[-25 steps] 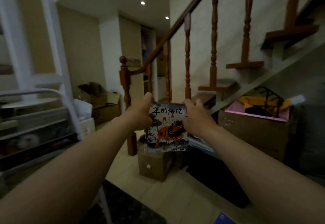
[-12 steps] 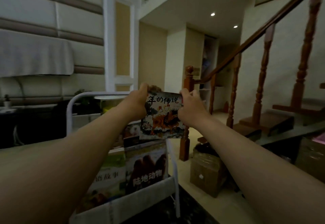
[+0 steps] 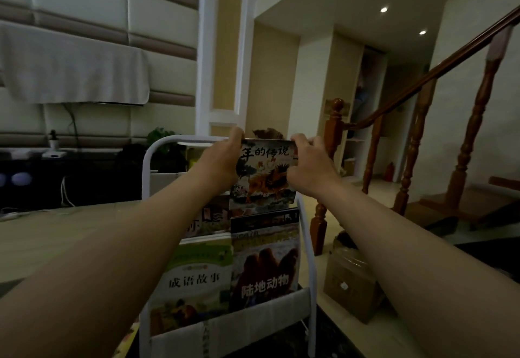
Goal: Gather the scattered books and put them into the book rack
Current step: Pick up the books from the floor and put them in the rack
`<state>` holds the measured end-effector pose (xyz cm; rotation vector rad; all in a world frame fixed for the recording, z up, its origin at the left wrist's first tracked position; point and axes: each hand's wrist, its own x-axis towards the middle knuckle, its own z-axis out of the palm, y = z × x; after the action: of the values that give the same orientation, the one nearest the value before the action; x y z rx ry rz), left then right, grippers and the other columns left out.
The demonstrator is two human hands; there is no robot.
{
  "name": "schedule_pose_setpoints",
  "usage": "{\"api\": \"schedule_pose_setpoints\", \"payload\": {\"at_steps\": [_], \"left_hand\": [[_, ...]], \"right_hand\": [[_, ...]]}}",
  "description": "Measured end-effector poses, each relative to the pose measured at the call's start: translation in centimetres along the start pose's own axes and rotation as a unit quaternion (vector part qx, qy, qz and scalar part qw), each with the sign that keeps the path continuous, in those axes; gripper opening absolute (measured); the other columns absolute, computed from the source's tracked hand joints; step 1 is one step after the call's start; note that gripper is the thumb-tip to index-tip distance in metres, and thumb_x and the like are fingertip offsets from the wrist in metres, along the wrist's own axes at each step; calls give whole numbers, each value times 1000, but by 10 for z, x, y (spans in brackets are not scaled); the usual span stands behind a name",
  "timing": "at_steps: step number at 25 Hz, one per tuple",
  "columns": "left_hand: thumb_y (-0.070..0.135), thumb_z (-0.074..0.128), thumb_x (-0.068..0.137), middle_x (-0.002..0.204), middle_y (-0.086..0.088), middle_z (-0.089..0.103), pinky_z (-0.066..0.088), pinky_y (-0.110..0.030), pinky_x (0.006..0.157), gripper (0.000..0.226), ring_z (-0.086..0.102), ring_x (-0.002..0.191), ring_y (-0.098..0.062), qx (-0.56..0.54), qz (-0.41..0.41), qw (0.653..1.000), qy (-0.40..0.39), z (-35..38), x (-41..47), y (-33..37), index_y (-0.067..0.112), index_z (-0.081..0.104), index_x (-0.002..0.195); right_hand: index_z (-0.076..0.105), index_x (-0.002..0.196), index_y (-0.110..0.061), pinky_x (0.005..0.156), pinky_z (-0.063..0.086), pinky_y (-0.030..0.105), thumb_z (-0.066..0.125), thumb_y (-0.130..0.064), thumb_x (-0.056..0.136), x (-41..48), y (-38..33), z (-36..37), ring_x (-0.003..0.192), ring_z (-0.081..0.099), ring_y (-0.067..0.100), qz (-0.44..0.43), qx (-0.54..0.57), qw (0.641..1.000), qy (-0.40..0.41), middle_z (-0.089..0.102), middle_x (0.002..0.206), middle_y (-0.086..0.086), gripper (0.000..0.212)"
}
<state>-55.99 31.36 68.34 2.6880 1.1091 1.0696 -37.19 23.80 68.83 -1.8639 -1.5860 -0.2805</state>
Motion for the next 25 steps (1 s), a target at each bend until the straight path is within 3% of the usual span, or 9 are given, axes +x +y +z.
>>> {"api": "schedule_pose_setpoints", "payload": {"at_steps": [6, 11, 17, 20, 25], "left_hand": [[1, 61, 86, 106, -13, 61, 57, -48, 77, 61, 63, 90, -31, 38, 8, 999, -16, 34, -7, -19, 15, 27, 135], [3, 64, 84, 104, -13, 61, 55, -46, 77, 70, 61, 89, -32, 87, -15, 996, 4, 69, -21, -39, 8, 25, 141], [8, 67, 82, 125, -11, 53, 48, -38, 89, 57, 50, 112, -29, 172, 14, 985, 5, 87, -18, -48, 6, 40, 132], [15, 73, 79, 132, -10, 49, 45, -38, 97, 58, 46, 120, -29, 222, 56, 973, -5, 89, -19, -55, 10, 45, 130], [13, 78, 69, 112, -16, 57, 51, -40, 73, 36, 54, 98, -32, 310, 108, 944, 0, 88, -28, -57, 9, 59, 100]], "right_hand": [[30, 145, -25, 87, 50, 41, 56, -12, 85, 1, 11, 31, 106, 49, 33, 23, -17, 999, -45, 26, 137, 9, 67], [34, 141, -16, 83, 50, 40, 61, -11, 86, -9, 10, 60, 115, 49, 39, 12, -84, 993, -87, 16, 149, 15, 62], [42, 130, -14, 91, 50, 45, 68, -12, 84, -12, 2, 94, 118, 46, 37, -35, -107, 982, -148, 38, 130, 14, 53], [42, 132, -14, 95, 48, 45, 64, -14, 87, -9, 3, 99, 120, 44, 36, -35, -103, 981, -163, 38, 130, 13, 50], [37, 143, -16, 100, 46, 47, 59, -15, 90, -10, 6, 102, 124, 41, 36, -35, -112, 975, -188, 33, 139, 13, 58]]}}
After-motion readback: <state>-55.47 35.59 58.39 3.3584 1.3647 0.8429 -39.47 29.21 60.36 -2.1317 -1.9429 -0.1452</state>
